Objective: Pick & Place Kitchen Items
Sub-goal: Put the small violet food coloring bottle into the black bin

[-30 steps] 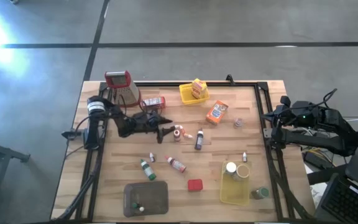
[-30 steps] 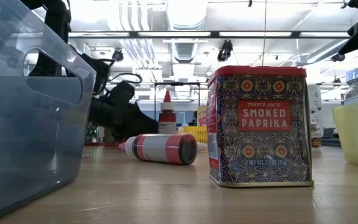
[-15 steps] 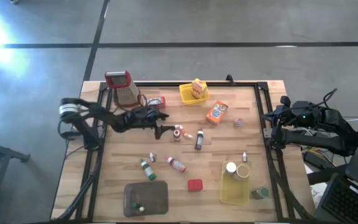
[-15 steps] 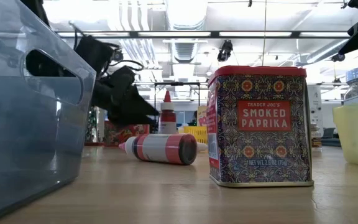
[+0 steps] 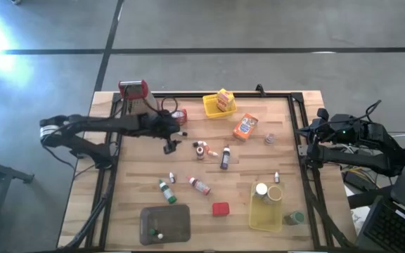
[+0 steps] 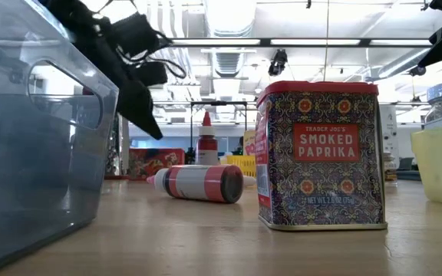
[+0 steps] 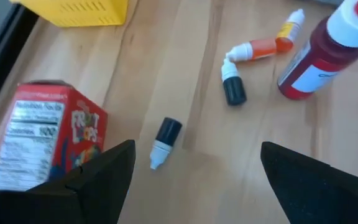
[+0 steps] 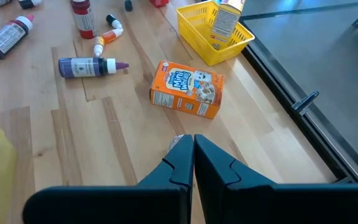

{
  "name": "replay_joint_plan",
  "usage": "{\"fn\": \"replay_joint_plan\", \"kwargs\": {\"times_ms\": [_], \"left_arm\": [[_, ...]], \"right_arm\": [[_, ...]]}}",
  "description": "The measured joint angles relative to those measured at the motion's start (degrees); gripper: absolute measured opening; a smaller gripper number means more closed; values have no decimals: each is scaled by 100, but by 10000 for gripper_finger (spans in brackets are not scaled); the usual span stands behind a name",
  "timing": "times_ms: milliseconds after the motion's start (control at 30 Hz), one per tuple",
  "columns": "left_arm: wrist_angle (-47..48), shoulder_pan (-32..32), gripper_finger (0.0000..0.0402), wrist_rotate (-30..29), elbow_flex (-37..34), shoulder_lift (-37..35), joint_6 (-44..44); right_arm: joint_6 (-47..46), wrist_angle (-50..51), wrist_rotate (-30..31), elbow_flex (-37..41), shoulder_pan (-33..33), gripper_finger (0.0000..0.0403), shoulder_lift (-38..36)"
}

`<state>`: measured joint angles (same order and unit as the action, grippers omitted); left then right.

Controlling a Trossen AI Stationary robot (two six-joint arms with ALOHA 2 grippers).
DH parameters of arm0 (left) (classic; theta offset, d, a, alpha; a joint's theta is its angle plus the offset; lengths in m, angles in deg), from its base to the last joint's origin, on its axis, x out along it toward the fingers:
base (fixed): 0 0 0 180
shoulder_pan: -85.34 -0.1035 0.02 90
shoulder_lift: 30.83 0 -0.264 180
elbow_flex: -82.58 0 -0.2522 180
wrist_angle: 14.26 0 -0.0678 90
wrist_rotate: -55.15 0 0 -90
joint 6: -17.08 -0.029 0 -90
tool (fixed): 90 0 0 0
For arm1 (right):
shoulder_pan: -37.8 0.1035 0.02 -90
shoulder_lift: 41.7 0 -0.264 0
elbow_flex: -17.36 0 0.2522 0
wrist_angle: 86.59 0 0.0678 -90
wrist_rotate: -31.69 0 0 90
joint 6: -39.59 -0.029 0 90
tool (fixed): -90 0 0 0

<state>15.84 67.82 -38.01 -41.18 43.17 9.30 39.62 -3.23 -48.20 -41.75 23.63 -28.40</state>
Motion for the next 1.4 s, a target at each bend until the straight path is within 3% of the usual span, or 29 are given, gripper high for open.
{"fn": "replay_joint_plan", "kwargs": {"times_ms": [533, 933, 1400], "left_arm": [[1170, -13, 351, -30, 1004, 1120, -1036], [1179, -113, 351, -90, 1455, 1745, -1474], [1254, -379, 351, -85, 1495, 2367, -1515]], "right_arm": [[0, 0, 1, 2, 0, 8, 1], [0, 0, 1, 2, 0, 8, 0], [0, 0, 0, 2, 0, 8, 2]]}}
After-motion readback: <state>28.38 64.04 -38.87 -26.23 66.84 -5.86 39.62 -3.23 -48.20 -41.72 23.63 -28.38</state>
